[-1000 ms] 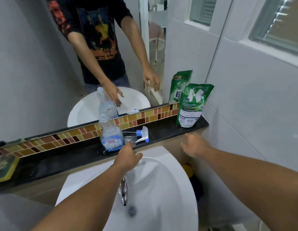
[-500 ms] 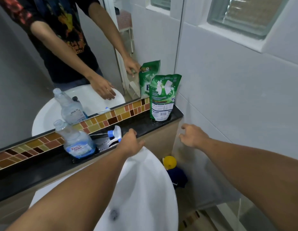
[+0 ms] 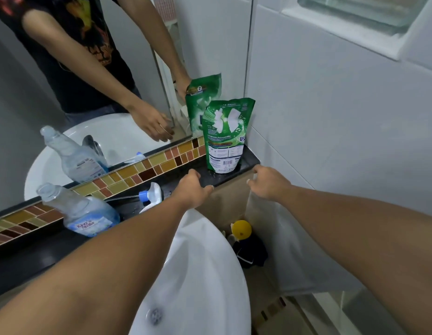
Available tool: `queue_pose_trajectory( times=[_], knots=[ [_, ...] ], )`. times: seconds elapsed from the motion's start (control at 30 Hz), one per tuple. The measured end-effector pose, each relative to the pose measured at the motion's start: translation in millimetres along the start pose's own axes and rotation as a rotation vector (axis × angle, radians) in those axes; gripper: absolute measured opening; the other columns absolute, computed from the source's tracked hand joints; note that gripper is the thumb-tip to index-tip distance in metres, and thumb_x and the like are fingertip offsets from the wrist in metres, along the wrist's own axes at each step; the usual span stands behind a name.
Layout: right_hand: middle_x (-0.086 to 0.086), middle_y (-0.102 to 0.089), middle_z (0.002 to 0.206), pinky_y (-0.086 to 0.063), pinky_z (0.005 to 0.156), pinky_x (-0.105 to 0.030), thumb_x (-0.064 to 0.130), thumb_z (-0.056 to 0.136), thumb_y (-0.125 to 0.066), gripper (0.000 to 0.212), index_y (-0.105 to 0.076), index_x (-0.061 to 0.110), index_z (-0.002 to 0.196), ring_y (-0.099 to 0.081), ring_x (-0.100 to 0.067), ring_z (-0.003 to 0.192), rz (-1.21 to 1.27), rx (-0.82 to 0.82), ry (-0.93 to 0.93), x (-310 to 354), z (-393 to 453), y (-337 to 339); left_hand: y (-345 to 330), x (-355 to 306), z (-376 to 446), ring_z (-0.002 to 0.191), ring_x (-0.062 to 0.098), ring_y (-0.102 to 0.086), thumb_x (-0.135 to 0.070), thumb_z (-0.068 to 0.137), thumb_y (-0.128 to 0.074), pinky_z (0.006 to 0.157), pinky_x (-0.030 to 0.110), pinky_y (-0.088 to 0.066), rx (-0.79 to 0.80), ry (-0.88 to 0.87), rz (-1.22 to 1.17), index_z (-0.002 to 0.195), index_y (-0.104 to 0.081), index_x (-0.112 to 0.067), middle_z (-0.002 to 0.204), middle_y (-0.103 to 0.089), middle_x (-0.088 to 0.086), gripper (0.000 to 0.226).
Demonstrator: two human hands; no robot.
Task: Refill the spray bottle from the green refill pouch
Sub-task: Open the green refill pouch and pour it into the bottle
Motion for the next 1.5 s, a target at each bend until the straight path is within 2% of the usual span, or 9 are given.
queue_pose_trajectory(
  times=[0.2, 0.33, 0.5, 0.67, 0.97, 1.07, 1.13, 1.27, 1.5],
  knots=[
    [-0.011, -0.062, 0.131, -0.051, 0.094, -0.041, 0.038, 0.095, -0.059, 0.046, -0.052, 0.015, 0.135, -0.058, -0.033, 0.115, 0.183, -0.036, -0.007, 14.8, 29.9, 2.7, 6.2, -18.5, 30.2, 0.123, 0.028, -0.056, -0.043, 0.091, -0.074, 0.091, 0.034, -0.042, -0.035, -0.011, -0.117, 0.145, -0.041, -0.009, 0.145, -0.055, 0.014, 0.072],
    [-0.005, -0.062, 0.140, -0.047, 0.104, -0.041, 0.034, 0.092, -0.067, 0.058, -0.047, 0.018, 0.144, -0.059, -0.028, 0.124, 0.364, -0.045, 0.011, 28.1, 49.5, 5.5, 12.6, -29.4, 46.6, 0.131, 0.032, -0.055, -0.042, 0.093, -0.073, 0.094, 0.034, -0.041, -0.073, -0.005, -0.213, 0.149, -0.037, -0.010, 0.150, -0.054, 0.014, 0.074],
    [0.000, -0.063, 0.138, -0.045, 0.110, -0.046, 0.023, 0.091, -0.073, 0.062, -0.044, 0.026, 0.146, -0.058, -0.024, 0.126, 0.508, 0.008, 0.077, 41.4, 67.8, 1.0, 14.4, -39.7, 57.5, 0.131, 0.026, -0.057, -0.036, 0.096, -0.070, 0.110, 0.039, -0.045, -0.055, -0.064, -0.338, 0.148, -0.045, -0.018, 0.146, -0.060, 0.005, 0.061],
    [0.005, -0.067, 0.133, -0.044, 0.109, -0.047, 0.032, 0.093, -0.070, 0.051, -0.050, 0.033, 0.140, -0.058, -0.025, 0.125, 0.481, -0.077, 0.066, 46.8, 65.7, -5.3, 13.1, -34.6, 58.2, 0.121, 0.024, -0.062, -0.032, 0.099, -0.067, 0.106, 0.039, -0.049, -0.059, -0.058, -0.437, 0.141, -0.052, -0.017, 0.133, -0.067, 0.004, 0.047],
    [0.002, -0.070, 0.129, -0.047, 0.105, -0.040, 0.020, 0.098, -0.065, 0.038, -0.059, 0.023, 0.135, -0.061, -0.021, 0.119, 0.519, -0.126, 0.169, 64.9, 36.1, -2.9, 24.5, -24.0, 37.1, 0.109, 0.023, -0.069, -0.026, 0.100, -0.066, 0.100, 0.042, -0.055, -0.079, -0.061, -0.541, 0.133, -0.057, -0.017, 0.121, -0.072, 0.005, 0.035],
    [0.003, -0.070, 0.128, -0.044, 0.096, -0.031, 0.020, 0.098, -0.064, 0.036, -0.059, 0.024, 0.133, -0.061, -0.019, 0.116, 0.492, -0.141, 0.208, 73.7, 23.2, -0.1, 29.4, -17.5, 25.2, 0.099, 0.016, -0.069, -0.026, 0.101, -0.066, 0.097, 0.038, -0.054, -0.086, -0.045, -0.565, 0.128, -0.058, -0.018, 0.110, -0.072, -0.001, 0.030],
    [0.003, -0.069, 0.128, -0.046, 0.096, -0.033, 0.021, 0.099, -0.064, 0.035, -0.058, 0.024, 0.132, -0.061, -0.019, 0.114, 0.475, -0.135, 0.225, 81.2, 14.6, 0.7, 32.9, -12.6, 16.0, 0.093, 0.011, -0.067, -0.026, 0.100, -0.065, 0.096, 0.036, -0.054, -0.092, -0.028, -0.586, 0.124, -0.058, -0.019, 0.104, -0.070, -0.004, 0.026],
    [0.001, -0.069, 0.129, -0.051, 0.099, -0.044, 0.023, 0.099, -0.063, 0.033, -0.057, 0.026, 0.131, -0.063, -0.023, 0.115, 0.421, -0.115, 0.232, 97.9, -0.1, -1.1, 39.9, -0.2, -0.2, 0.102, 0.020, -0.069, -0.031, 0.098, -0.067, 0.097, 0.036, -0.053, -0.114, 0.037, -0.602, 0.124, -0.061, -0.014, 0.117, -0.073, 0.006, 0.032],
    [0.001, -0.070, 0.123, -0.049, 0.089, -0.033, 0.021, 0.099, -0.062, 0.028, -0.057, 0.025, 0.126, -0.065, -0.020, 0.107, 0.445, -0.082, 0.289, 127.4, -24.0, -3.5, 48.6, 21.1, -24.9, 0.113, 0.030, -0.069, -0.041, 0.092, -0.067, 0.104, 0.049, -0.053, -0.111, 0.130, -0.732, 0.121, -0.062, -0.014, 0.123, -0.071, 0.008, 0.040]
  ],
)
Point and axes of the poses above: each hand's wrist, its own z-axis towards the middle knuckle, its own y-axis out of the back of the hand, x = y × z, the point moved 5 cm from there along z, towards the middle knuckle
